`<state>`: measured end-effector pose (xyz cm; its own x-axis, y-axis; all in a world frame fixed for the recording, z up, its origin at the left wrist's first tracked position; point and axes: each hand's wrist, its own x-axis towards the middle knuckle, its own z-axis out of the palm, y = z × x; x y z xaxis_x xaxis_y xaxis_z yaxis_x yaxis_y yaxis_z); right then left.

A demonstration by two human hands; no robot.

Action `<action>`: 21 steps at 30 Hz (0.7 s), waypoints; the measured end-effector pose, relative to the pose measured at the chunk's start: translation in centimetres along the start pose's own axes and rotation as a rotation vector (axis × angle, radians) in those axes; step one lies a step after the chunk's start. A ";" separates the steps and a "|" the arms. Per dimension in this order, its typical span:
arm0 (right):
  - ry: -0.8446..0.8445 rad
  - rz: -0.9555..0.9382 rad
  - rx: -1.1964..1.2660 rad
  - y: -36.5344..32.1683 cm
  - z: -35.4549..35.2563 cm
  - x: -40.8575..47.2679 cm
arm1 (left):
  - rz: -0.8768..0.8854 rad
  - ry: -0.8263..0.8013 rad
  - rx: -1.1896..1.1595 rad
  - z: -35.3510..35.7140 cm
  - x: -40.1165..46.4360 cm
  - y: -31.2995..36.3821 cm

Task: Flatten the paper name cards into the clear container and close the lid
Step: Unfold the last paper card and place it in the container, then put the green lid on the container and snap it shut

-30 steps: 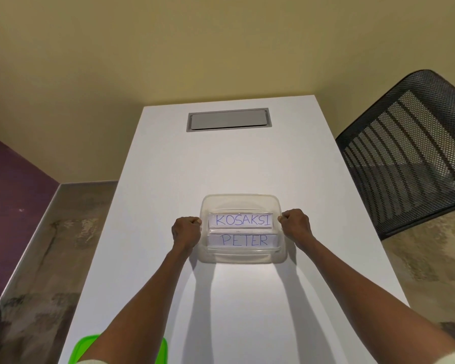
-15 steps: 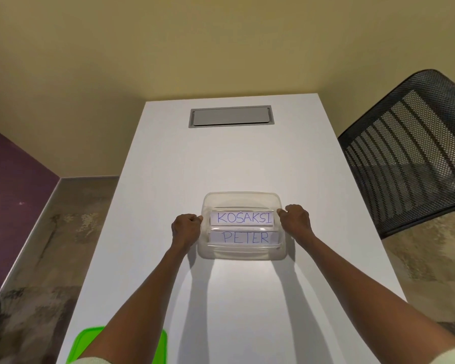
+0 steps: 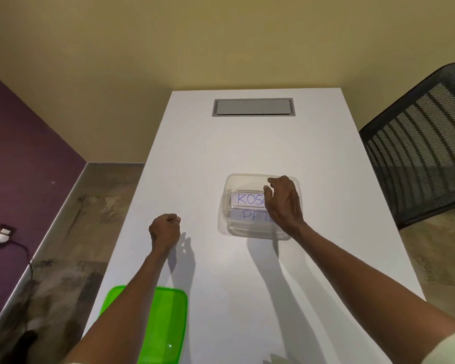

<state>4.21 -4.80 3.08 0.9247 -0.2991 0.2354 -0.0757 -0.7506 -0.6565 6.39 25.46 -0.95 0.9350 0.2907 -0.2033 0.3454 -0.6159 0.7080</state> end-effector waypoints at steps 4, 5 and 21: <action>-0.055 -0.117 -0.012 -2.9 1.9 -2.5 | -0.076 0.061 -0.028 -2.9 -1.3 -3.0; -0.075 -0.138 -0.004 -3.5 2.5 -3.1 | -0.091 0.070 -0.029 -3.6 -1.6 -3.9; -0.583 -0.049 -0.028 -7.8 11.0 -13.7 | -0.228 0.087 0.130 -9.3 -4.6 -18.5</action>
<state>-3.74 11.62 -2.90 0.9793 0.1042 -0.1735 -0.0301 -0.7728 -0.6339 -4.99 42.29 -6.82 0.8236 0.4904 -0.2849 0.5586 -0.6146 0.5570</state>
